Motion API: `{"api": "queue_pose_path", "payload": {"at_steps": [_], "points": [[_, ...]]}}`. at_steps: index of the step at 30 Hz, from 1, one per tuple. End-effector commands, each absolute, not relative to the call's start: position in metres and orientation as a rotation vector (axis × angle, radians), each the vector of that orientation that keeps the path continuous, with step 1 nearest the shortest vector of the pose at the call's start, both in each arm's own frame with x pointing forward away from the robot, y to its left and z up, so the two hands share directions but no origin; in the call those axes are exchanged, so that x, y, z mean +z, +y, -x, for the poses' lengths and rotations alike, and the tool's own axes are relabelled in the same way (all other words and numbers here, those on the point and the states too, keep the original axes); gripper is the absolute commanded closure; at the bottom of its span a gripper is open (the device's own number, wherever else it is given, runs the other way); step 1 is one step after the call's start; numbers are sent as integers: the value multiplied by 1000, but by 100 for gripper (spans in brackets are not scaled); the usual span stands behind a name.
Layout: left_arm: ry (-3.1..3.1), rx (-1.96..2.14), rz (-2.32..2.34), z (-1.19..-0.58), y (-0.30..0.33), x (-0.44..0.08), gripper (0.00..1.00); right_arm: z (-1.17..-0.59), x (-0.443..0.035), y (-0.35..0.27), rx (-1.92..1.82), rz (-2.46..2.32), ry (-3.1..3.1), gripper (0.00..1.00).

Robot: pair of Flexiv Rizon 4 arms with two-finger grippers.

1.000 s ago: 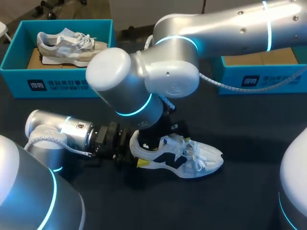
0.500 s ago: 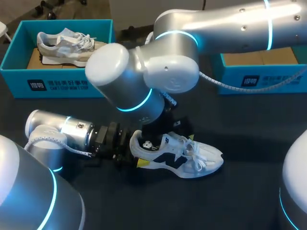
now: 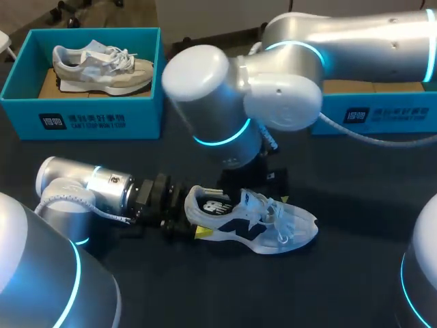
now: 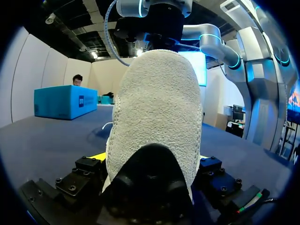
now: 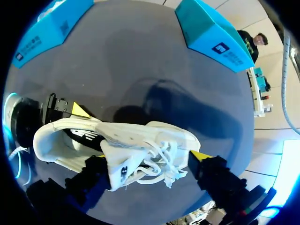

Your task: Take the shoe out of the shoebox, open the shoe tongue, remove and reinsert the insole, then place the shoe into the shoebox

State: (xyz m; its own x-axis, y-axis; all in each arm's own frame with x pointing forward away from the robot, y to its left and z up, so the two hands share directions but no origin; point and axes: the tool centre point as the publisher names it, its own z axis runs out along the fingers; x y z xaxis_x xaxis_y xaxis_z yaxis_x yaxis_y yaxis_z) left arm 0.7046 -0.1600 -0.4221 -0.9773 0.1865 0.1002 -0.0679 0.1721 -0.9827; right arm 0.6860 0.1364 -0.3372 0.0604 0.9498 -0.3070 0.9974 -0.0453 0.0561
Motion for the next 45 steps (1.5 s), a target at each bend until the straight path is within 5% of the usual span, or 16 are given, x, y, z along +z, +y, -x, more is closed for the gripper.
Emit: {"api": "queue_pose_path", "payload": {"at_steps": [1,9,23,30,45], "points": [[-2244,1900,116,-705,-162,-425,100,-680,-337,133,-122,-2381,1690,29],[-2244,1900,116,-705,-162,-425,100,-680,-339,149,-100,-2401,1778,51],[-2244,1900,116,-705,-162,-425,100,-676,-330,159,-56,-2411,1877,58],[-2244,1900,116,-705,-162,-425,100,-681,-333,153,-31,-2415,1939,100],[-2244,1900,116,-705,-162,-425,100,-664,-318,95,294,-2381,2183,100]]}}
